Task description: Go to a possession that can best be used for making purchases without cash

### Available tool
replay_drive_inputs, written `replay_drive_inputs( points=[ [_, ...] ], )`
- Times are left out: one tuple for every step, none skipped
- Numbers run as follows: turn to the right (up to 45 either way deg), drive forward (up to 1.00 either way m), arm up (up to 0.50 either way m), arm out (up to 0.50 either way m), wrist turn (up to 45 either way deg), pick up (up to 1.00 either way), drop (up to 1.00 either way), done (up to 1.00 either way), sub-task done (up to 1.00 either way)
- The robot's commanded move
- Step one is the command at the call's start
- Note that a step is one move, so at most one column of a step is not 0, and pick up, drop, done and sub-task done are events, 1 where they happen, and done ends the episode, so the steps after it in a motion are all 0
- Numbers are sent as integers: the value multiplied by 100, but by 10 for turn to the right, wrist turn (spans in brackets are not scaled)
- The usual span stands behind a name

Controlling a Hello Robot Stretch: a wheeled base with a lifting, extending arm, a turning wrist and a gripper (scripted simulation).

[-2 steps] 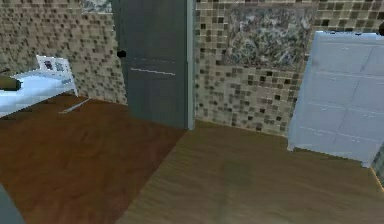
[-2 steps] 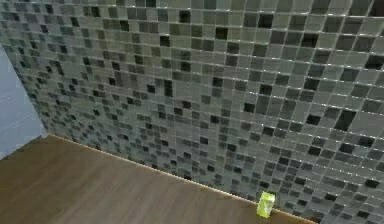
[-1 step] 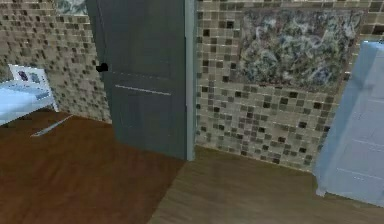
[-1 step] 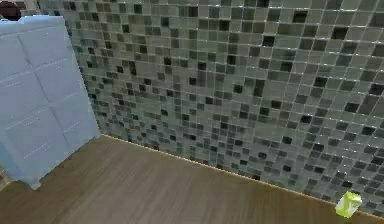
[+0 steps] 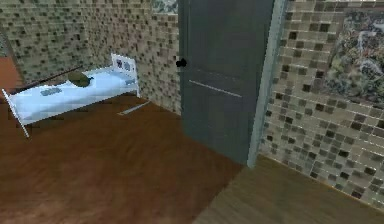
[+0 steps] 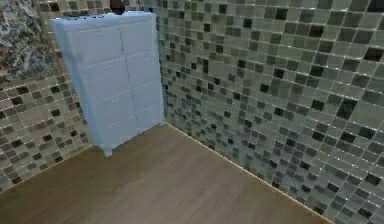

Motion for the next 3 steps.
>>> replay_drive_inputs(
  points=[
    [0,45,0,0,0,0,0,0,0],
    [-450,0,0,0,0,0,0,0,0],
    [0,100,0,0,0,0,0,0,0]
  ],
)
